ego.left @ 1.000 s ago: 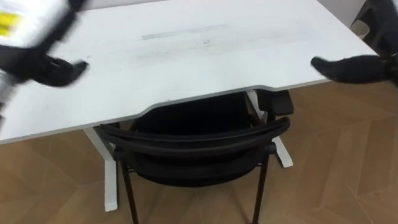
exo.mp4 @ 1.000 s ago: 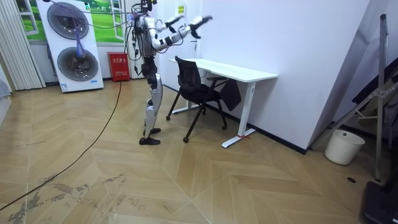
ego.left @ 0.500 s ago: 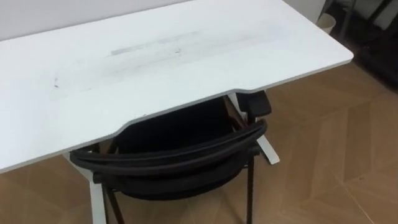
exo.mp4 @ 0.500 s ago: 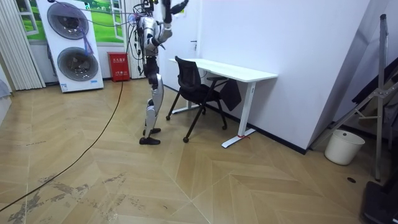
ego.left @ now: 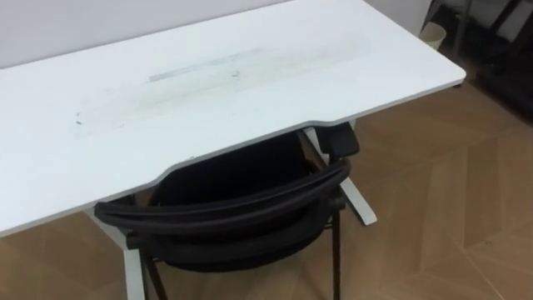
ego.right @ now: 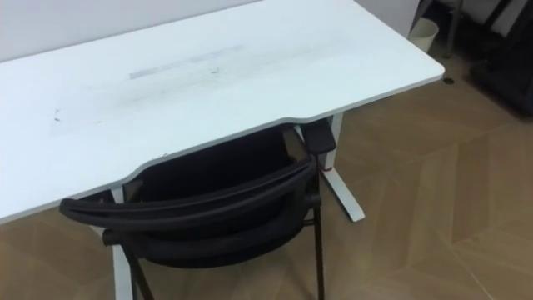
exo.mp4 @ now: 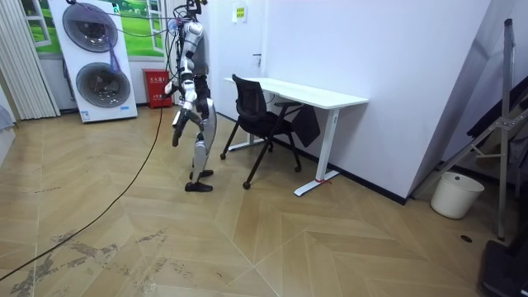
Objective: Push chair
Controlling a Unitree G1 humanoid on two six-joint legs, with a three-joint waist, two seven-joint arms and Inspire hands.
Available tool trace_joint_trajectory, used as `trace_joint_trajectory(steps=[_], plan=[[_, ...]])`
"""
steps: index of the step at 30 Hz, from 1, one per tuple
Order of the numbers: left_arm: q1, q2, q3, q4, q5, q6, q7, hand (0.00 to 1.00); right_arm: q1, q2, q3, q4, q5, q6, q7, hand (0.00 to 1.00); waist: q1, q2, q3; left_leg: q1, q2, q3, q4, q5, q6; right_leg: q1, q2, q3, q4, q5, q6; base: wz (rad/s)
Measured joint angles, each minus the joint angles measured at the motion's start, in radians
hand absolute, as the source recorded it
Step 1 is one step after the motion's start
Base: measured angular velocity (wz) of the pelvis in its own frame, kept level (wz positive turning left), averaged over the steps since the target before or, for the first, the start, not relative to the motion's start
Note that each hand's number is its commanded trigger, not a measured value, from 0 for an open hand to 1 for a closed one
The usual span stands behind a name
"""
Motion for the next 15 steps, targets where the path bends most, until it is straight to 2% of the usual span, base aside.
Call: trace_joint_trajectory(steps=[2,4,6,8,9,11,12,14,15], plan=[[-0.010,-0.006,-0.077,0.091,0.030,0.053,-0.110,0.00,-0.041,0.001,0.063,0.147,-0.065,0.023,0.089,0.00,-0.008,-0.005,0.0016,0.001,-0.001,-0.008,0.005,0.000,0.002,0.008,-0.001,-0.010,-0.001,-0.001,0.001,0.12],[-0.023,-0.005,-0.160,0.131,0.111,0.089,-0.182,0.00,-0.067,0.001,0.133,0.211,-0.118,0.046,0.149,0.00,-0.010,-0.006,0.0029,0.014,0.000,-0.009,0.004,0.001,0.005,0.021,0.000,-0.009,-0.002,-0.001,0.001,0.00],[-0.065,-0.005,-0.248,0.147,0.196,0.120,-0.246,0.00,-0.122,-0.001,0.213,0.255,-0.193,0.078,0.207,0.00,-0.013,-0.007,0.0034,0.020,0.000,-0.009,0.004,0.002,0.005,0.026,0.000,-0.010,-0.002,-0.001,0.000,0.03],[-0.153,0.000,-0.393,0.137,0.270,0.159,-0.300,0.00,-0.187,0.000,0.323,0.272,-0.247,0.111,0.265,0.00,-0.029,-0.008,0.0047,0.020,-0.001,-0.016,0.006,0.003,0.008,0.031,0.001,-0.015,-0.006,-0.001,0.000,0.08],[-0.174,0.000,-0.428,0.124,0.284,0.168,-0.310,0.00,-0.205,0.000,0.350,0.275,-0.258,0.113,0.278,0.00,-0.032,-0.009,0.0053,0.020,-0.001,-0.017,0.006,0.004,0.008,0.031,0.001,-0.016,-0.006,0.000,0.000,0.03],[-0.247,0.001,-0.551,0.056,0.308,0.175,-0.338,0.00,-0.270,0.001,0.448,0.279,-0.272,0.123,0.329,0.00,-0.046,-0.015,0.0097,0.018,-0.002,-0.020,0.003,0.007,0.009,0.031,0.003,-0.016,-0.010,0.002,-0.001,0.00],[-0.261,-0.001,-0.571,0.036,0.308,0.176,-0.343,0.00,-0.284,0.002,0.466,0.278,-0.273,0.125,0.342,0.00,-0.047,-0.017,0.0107,0.016,-0.002,-0.020,0.003,0.007,0.009,0.030,0.003,-0.017,-0.013,0.003,0.000,0.00],[-0.326,-0.002,-0.645,-0.031,0.307,0.166,-0.392,0.00,-0.321,0.007,0.548,0.275,-0.274,0.130,0.394,0.00,-0.049,-0.030,0.0209,0.011,-0.003,-0.021,0.003,0.008,0.008,0.027,0.008,-0.017,-0.019,0.005,0.000,0.00],[-0.337,-0.002,-0.656,-0.041,0.307,0.163,-0.405,0.00,-0.324,0.009,0.563,0.270,-0.274,0.130,0.405,0.00,-0.049,-0.034,0.0211,0.012,-0.004,-0.021,0.002,0.008,0.008,0.026,0.010,-0.017,-0.021,0.005,0.000,0.00]])
